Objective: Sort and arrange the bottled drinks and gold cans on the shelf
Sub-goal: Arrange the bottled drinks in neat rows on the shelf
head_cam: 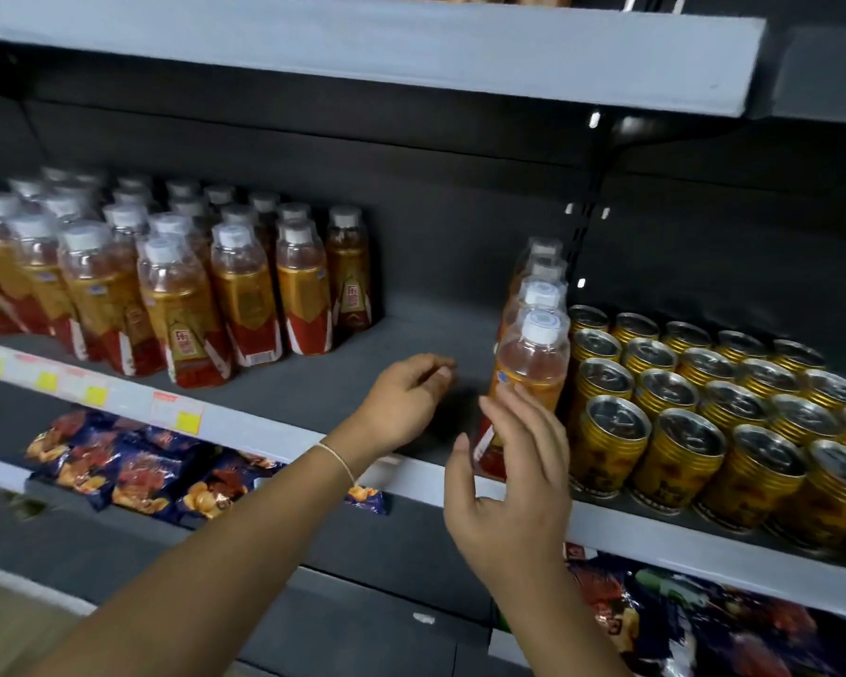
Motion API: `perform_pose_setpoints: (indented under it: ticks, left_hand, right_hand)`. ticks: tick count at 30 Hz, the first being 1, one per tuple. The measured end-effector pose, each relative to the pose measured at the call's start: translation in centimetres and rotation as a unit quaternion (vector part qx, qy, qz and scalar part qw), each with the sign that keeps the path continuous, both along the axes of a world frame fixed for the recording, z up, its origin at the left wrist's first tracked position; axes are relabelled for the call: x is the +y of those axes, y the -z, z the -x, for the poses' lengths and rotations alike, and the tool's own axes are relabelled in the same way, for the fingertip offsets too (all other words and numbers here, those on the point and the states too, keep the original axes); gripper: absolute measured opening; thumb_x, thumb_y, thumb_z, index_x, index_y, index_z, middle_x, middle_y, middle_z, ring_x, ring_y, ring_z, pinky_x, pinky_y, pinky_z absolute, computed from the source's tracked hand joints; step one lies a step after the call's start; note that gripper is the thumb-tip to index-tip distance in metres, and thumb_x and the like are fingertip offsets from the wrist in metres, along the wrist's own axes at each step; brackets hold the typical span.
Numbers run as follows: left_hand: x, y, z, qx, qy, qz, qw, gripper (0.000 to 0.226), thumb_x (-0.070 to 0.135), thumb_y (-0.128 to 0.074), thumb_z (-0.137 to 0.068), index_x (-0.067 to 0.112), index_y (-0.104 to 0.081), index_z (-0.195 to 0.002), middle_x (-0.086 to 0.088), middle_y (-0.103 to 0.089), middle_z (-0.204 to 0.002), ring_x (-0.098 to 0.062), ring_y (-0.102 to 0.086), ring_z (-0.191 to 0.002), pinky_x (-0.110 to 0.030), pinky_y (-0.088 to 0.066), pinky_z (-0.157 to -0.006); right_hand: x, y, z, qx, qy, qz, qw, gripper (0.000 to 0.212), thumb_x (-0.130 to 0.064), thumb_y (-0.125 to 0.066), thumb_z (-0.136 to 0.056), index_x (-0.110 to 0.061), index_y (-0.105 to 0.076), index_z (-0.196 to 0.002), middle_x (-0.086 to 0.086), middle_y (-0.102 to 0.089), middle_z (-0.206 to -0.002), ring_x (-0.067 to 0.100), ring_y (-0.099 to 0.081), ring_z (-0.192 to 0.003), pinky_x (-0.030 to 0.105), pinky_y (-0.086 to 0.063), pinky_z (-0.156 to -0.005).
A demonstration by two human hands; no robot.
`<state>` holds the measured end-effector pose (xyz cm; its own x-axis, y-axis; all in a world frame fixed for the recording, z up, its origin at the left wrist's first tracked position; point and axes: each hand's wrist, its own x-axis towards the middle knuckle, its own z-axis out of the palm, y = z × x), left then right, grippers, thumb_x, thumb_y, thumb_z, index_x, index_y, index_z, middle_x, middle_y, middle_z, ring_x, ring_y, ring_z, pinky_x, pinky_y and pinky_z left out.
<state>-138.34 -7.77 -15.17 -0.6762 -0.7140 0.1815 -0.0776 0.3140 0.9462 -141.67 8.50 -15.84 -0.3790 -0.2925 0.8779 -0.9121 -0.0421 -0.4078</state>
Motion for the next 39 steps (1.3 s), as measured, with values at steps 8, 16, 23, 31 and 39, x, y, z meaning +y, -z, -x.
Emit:
perform_pose_setpoints:
  ticks: [8,16,23,31,39]
  left_hand:
    - [-6.1,-1.9,-8.2,-0.040,-0.146,0.054,0.987,0.022,0.006,-0.052,-0.095,0.011,-0.064,-0.112,-0.005,-0.066,-0.103,-0.020,-0.061,-0.099,-0.022,-0.047,-0.090]
    - [-11.9,-3.4,-13.2,-0.046,-0.121,0.058,0.990,0.057,0.036,-0.053,-0.075,0.020,-0.054,-0.129,0.018,-0.057,-0.102,-0.006,-0.052,-0.102,-0.022,-0.036,-0.088]
    - [-15.1,-2.2,-13.0,-0.039,-0.045,0.033,0.998,0.063,0.021,-0.046,-0.069,0.017,-0.052,-0.131,-0.007,-0.059,-0.127,-0.027,-0.055,-0.121,-0.027,-0.038,-0.101]
    - [-16.4,-0.8,-13.2,-0.043,0.008,0.039,0.998,0.071,0.023,-0.041,-0.073,0.009,-0.042,-0.143,-0.012,-0.052,-0.139,-0.028,-0.049,-0.129,-0.023,-0.033,-0.099]
    - [-14.8,-0.4,-10.0,-0.079,0.030,0.082,0.993,0.057,0.006,-0.056,-0.088,0.017,-0.043,-0.143,-0.002,-0.056,-0.137,-0.018,-0.051,-0.128,-0.024,-0.038,-0.106]
  right_hand:
    - [-9.4,-1.0,-2.1,-0.033,-0.116,-0.178,0.977,0.033,-0.008,-0.072,-0.079,-0.003,-0.070,-0.112,0.012,-0.066,-0.117,0.029,-0.059,-0.111,0.041,-0.048,-0.098]
    - [-20.7,-2.3,-3.3,-0.142,-0.102,-0.325,0.929,0.055,-0.023,-0.071,-0.084,-0.015,-0.052,-0.135,0.010,-0.058,-0.132,0.029,-0.053,-0.121,0.034,-0.043,-0.100]
    - [-28.2,-2.7,-2.7,-0.269,-0.074,-0.332,0.901,0.058,-0.034,-0.084,-0.071,-0.014,-0.055,-0.117,0.010,-0.066,-0.116,0.028,-0.062,-0.107,0.032,-0.051,-0.087]
    - [-27.8,-0.7,-2.4,-0.326,-0.086,-0.261,0.904,0.060,-0.017,-0.084,-0.071,-0.022,-0.053,-0.122,-0.003,-0.068,-0.111,0.016,-0.066,-0.101,0.037,-0.054,-0.093]
    - [-20.1,-0.3,2.0,-0.358,-0.153,-0.340,0.856,0.068,-0.012,-0.074,-0.084,-0.047,-0.035,-0.126,-0.025,-0.056,-0.119,0.003,-0.058,-0.114,0.032,-0.049,-0.098]
